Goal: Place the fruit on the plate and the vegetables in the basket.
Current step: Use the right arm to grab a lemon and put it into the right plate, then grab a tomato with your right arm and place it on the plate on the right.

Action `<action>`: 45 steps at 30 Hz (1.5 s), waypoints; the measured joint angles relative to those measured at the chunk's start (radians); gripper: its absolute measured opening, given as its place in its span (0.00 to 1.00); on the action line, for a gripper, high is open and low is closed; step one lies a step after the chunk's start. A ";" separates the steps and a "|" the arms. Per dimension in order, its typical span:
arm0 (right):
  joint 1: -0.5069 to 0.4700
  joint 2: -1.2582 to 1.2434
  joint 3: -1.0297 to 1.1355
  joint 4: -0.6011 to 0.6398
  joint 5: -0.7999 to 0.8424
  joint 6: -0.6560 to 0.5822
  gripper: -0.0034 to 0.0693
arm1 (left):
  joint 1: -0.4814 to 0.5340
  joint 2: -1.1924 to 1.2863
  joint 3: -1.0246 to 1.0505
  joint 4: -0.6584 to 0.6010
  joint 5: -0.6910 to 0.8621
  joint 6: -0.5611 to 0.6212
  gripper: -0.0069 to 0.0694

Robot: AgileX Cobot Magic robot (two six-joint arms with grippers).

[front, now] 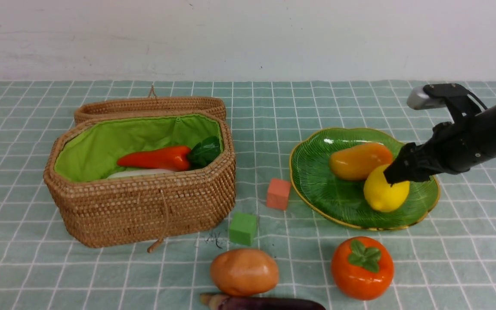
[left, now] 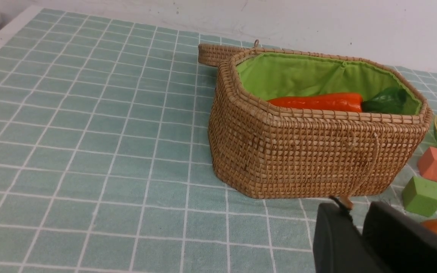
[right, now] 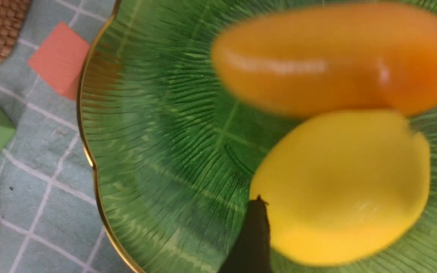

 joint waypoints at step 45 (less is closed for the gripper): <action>0.209 -0.288 0.623 0.220 -0.322 0.596 0.76 | 0.000 0.000 0.000 0.000 0.000 0.000 0.28</action>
